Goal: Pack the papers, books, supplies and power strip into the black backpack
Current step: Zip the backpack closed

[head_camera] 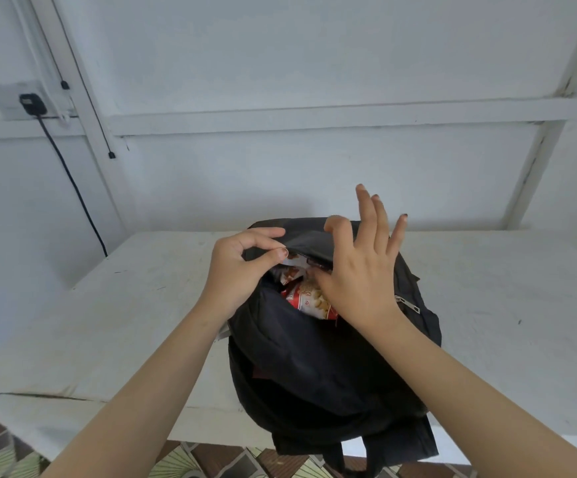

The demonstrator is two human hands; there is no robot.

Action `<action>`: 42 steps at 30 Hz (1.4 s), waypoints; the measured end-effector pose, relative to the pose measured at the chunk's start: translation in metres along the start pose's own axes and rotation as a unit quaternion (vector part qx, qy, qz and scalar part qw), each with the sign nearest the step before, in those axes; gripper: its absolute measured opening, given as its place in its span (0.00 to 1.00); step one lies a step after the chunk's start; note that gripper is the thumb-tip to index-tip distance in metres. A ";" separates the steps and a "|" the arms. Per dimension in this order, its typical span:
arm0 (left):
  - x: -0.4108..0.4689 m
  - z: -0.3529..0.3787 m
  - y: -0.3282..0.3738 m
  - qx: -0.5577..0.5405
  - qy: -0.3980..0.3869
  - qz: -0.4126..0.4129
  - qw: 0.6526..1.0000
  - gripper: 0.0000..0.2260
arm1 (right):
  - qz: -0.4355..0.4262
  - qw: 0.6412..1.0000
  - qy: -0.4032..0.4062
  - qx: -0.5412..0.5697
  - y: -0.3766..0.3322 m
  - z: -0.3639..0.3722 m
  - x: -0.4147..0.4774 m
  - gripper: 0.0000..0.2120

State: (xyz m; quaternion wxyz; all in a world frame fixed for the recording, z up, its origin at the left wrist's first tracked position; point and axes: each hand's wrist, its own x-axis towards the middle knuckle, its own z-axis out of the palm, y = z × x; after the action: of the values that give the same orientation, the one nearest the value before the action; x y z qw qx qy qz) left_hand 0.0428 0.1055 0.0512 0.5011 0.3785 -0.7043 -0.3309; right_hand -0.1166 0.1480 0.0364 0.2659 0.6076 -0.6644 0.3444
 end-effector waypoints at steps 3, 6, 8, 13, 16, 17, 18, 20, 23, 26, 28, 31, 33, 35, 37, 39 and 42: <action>-0.003 0.000 -0.003 0.030 -0.008 0.010 0.999 0.08 | 0.012 0.999 -0.043 -0.006 0.001 0.003 0.003 0.34; -0.008 -0.002 -0.010 0.056 -0.050 0.016 0.997 0.07 | -0.011 0.996 -0.088 0.026 0.007 -0.002 -0.009 0.39; -0.012 -0.001 -0.016 0.082 -0.085 0.021 0.993 0.06 | -0.031 0.990 -0.125 0.062 0.015 -0.011 -0.020 0.42; -0.008 0.012 -0.014 0.162 -0.127 0.118 0.971 0.14 | 0.031 0.984 -0.146 0.094 0.045 -0.035 -0.043 0.38; -0.001 0.025 -0.010 0.281 -0.212 0.192 0.916 0.32 | 0.096 0.980 -0.153 0.086 0.062 -0.043 -0.051 0.35; 0.000 0.030 -0.010 0.326 -0.232 0.207 0.893 0.34 | 0.115 0.978 -0.159 0.072 0.067 -0.046 -0.053 0.34; 0.002 0.036 -0.011 0.359 -0.242 0.221 0.874 0.35 | 0.130 0.976 -0.167 0.058 0.071 -0.047 -0.056 0.33; 0.003 0.045 -0.013 0.386 -0.249 0.239 0.856 0.34 | 0.146 0.973 -0.176 0.041 0.077 -0.048 -0.060 0.32; 0.002 0.052 -0.016 0.373 -0.217 0.252 0.866 0.32 | 0.149 0.973 -0.174 0.022 0.079 -0.047 -0.065 0.34; -0.001 0.058 -0.021 0.376 -0.169 0.272 0.869 0.28 | 0.127 0.978 -0.168 -0.013 0.076 -0.041 -0.066 0.40; -0.002 0.063 -0.025 0.403 -0.142 0.289 0.857 0.24 | 0.105 0.979 -0.172 -0.036 0.072 -0.034 -0.065 0.43; -0.004 0.066 -0.027 0.410 -0.134 0.289 0.854 0.24 | 0.080 0.982 -0.160 -0.063 0.065 -0.024 -0.060 0.47; -0.005 0.063 -0.028 0.392 -0.143 0.289 0.862 0.24 | 0.075 0.984 -0.143 -0.073 0.061 -0.020 -0.056 0.49; -0.007 0.061 -0.028 0.365 -0.149 0.289 0.872 0.23 | 0.077 0.984 -0.138 -0.078 0.056 -0.018 -0.051 0.50; -0.010 0.060 -0.026 0.331 -0.154 0.273 0.890 0.23 | 0.082 0.984 -0.132 -0.084 0.052 -0.015 -0.048 0.49; -0.012 0.060 -0.027 0.307 -0.153 0.256 0.904 0.24 | 0.093 0.983 -0.126 -0.093 0.049 -0.013 -0.045 0.48; -0.016 0.062 -0.027 0.282 -0.146 0.239 0.917 0.22 | 0.117 0.981 -0.119 -0.099 0.046 -0.012 -0.043 0.49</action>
State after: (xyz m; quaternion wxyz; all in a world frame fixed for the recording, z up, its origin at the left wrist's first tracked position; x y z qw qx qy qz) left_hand -0.0081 0.1109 0.0036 0.3292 0.2720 -0.9033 -0.0401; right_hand -0.1576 0.1852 0.0039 0.2013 0.5332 -0.7886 0.2309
